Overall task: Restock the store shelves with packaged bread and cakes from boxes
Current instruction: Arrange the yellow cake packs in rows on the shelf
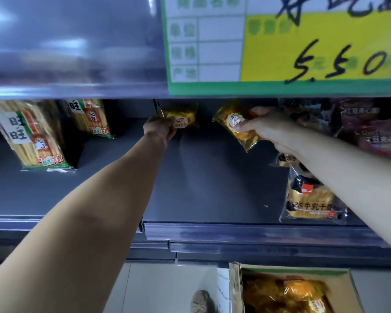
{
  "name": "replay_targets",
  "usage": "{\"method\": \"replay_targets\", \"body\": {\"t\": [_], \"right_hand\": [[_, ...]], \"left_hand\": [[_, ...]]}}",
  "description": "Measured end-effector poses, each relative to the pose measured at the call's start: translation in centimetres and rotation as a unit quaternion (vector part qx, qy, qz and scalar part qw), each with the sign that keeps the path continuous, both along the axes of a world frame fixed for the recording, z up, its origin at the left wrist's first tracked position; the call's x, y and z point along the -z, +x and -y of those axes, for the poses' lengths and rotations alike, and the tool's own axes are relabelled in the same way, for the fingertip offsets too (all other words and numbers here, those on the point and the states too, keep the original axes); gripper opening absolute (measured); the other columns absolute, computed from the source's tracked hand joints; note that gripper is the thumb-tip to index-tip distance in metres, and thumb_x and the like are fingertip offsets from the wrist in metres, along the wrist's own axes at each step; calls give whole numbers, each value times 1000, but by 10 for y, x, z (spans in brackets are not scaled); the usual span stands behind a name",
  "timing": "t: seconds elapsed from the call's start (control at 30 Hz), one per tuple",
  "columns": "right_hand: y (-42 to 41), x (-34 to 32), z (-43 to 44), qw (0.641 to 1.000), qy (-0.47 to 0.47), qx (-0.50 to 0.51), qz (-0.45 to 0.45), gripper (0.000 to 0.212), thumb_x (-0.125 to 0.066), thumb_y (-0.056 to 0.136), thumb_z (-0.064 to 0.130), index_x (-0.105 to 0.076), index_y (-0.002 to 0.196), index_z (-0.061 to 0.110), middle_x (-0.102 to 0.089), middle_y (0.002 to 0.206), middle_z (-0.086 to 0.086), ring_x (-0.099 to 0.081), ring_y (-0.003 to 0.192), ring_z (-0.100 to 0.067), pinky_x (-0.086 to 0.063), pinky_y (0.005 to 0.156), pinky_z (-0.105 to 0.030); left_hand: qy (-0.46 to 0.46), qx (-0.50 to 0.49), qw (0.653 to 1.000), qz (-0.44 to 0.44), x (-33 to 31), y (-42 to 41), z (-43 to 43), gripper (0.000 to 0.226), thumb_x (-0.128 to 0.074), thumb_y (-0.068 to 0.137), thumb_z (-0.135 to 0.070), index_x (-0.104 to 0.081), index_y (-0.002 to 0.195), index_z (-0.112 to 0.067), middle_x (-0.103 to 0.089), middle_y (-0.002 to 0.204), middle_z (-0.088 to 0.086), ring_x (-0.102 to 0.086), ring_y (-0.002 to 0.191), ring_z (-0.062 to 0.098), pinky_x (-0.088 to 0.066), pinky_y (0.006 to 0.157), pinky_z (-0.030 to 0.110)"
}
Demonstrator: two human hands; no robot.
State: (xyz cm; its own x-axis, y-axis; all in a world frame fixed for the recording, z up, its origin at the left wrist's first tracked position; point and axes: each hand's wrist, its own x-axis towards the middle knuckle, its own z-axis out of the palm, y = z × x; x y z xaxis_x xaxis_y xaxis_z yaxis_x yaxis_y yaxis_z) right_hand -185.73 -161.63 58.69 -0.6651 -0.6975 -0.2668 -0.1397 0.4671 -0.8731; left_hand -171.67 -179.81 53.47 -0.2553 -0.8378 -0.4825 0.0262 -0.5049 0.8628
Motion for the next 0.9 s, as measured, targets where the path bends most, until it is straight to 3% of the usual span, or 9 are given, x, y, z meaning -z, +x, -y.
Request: {"method": "replay_targets", "body": {"t": [0.07, 0.17, 0.3, 0.43, 0.57, 0.67, 0.73, 0.8, 0.9], "right_hand": [[-1, 2, 5, 1000, 3, 8, -8, 32, -78, 72, 12, -62, 98, 22, -67, 98, -5, -62, 88, -19, -48, 81, -27], [-2, 8, 11, 1000, 8, 16, -6, 39, -79, 71, 13, -64, 107, 19, -67, 102, -3, -61, 89, -16, -46, 78, -22], [-2, 17, 15, 999, 7, 37, -4, 56, -79, 72, 13, -59, 124, 11, -61, 108, 3, -56, 93, -11, -40, 78, -18], [0, 22, 18, 999, 16, 26, 20, 53, -78, 73, 13, -59, 123, 11, -64, 112, -1, -59, 96, -15, -41, 73, -19], [6, 26, 19, 999, 28, 13, 24, 32, -77, 75, 11, -62, 102, 16, -65, 102, -2, -59, 91, -16, -42, 70, -21], [15, 24, 19, 999, 24, 14, 23, 34, -77, 75, 12, -63, 106, 15, -64, 98, -1, -58, 87, -15, -42, 65, -20], [21, 22, 19, 999, 21, 12, 30, 40, -77, 75, 11, -62, 112, 14, -64, 99, -1, -57, 85, -14, -39, 57, -18], [27, 21, 18, 999, 20, 8, 30, 43, -77, 75, 11, -61, 115, 14, -63, 101, -1, -57, 87, -14, -38, 55, -18], [34, 20, 15, 999, 14, 8, 39, 45, -78, 74, 10, -61, 116, 13, -64, 106, -2, -59, 93, -18, -44, 63, -21]], "left_hand": [[1, 2, 1000, 7, 2, -5, 3, 40, -61, 88, -1, -52, 127, -4, -61, 112, 15, -59, 93, 22, -56, 51, 23], [-3, 1, 1000, 23, 6, -12, 9, 41, -63, 87, -3, -54, 127, -7, -61, 115, 13, -59, 91, 20, -55, 64, 27], [-19, -1, 1000, 21, 6, -16, 17, 18, -61, 87, 1, -60, 103, -6, -59, 99, 11, -61, 62, 10, -52, 49, 20], [-18, -25, 999, 9, 9, -13, 22, 15, -61, 85, 7, -56, 95, -3, -57, 100, 16, -59, 65, 18, -55, 47, 23], [-33, -18, 999, 33, 14, 0, 23, 36, -63, 84, 5, -54, 119, 4, -62, 105, 17, -61, 71, 19, -57, 58, 24], [-68, 10, 992, 106, 12, 14, 20, 7, -65, 85, -3, -66, 92, -6, -69, 67, -2, -63, 57, 5, -56, 55, 18], [-90, 53, 988, 115, 8, 19, 10, 23, -55, 91, -4, -54, 72, -18, -60, 51, -11, -58, 42, -1, -48, 45, 9], [-91, 73, 987, 110, 2, 21, -5, 23, -57, 89, -2, -52, 73, -17, -58, 67, -5, -58, 52, 3, -48, 42, 11], [-71, 186, 975, 99, -11, 21, -38, 11, -63, 86, -2, -59, 93, -10, -62, 82, 4, -59, 68, 12, -55, 60, 20]]}}
